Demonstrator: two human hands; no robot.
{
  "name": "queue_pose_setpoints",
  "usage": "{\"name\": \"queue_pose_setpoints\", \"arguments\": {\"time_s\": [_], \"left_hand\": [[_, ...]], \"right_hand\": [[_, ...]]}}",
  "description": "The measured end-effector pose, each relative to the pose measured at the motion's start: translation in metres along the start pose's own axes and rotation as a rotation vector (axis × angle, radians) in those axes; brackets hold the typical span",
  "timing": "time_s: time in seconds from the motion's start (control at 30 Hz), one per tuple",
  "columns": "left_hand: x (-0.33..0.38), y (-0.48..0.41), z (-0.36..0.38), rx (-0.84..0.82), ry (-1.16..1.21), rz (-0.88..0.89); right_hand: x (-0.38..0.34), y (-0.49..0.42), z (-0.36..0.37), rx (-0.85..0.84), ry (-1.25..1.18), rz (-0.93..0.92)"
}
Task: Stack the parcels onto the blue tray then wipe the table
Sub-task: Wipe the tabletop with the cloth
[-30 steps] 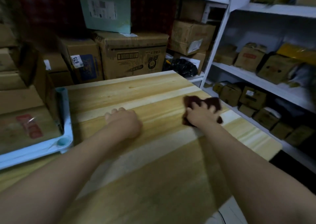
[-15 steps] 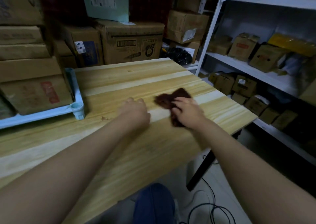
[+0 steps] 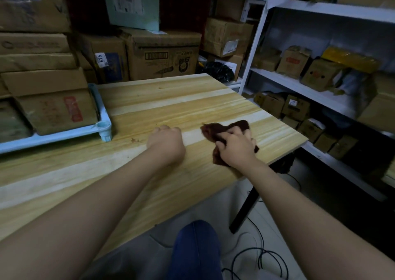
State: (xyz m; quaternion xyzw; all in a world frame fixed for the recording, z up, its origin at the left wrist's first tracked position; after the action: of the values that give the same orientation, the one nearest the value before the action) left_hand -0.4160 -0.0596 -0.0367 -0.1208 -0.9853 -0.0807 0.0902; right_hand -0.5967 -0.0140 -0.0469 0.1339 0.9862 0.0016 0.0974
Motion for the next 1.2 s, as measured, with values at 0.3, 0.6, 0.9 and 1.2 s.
{"name": "queue_pose_setpoints", "arguments": {"time_s": [0.3,0.6,0.9,1.2], "left_hand": [[-0.09,0.045,-0.031,0.205,0.122,-0.257],[-0.174,0.104,-0.05,0.307,0.198,-0.526],[-0.27,0.181,-0.058,0.457,0.345,-0.866],[-0.375,0.233,-0.063,0.593,0.648,-1.125]], "right_hand": [[-0.113,0.009,0.025,-0.155,-0.057,-0.539],[-0.239,0.058,0.041,-0.3,-0.013,-1.077],[-0.335,0.081,0.072,-0.318,0.039,-0.872],[-0.416,0.123,0.075,-0.313,0.144,-1.018]]}}
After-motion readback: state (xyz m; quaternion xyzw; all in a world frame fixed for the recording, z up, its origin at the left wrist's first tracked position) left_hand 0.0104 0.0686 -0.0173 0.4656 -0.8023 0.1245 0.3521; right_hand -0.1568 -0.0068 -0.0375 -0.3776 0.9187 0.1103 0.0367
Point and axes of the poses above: each hand's wrist, its own y-axis away from the middle knuckle, its own z-axis out of the palm, x = y × z, the point moved 4 cm from there along -y, towards the middle knuckle, and after that the axes turned 6 degrees about -x, right-handed, at the moved point
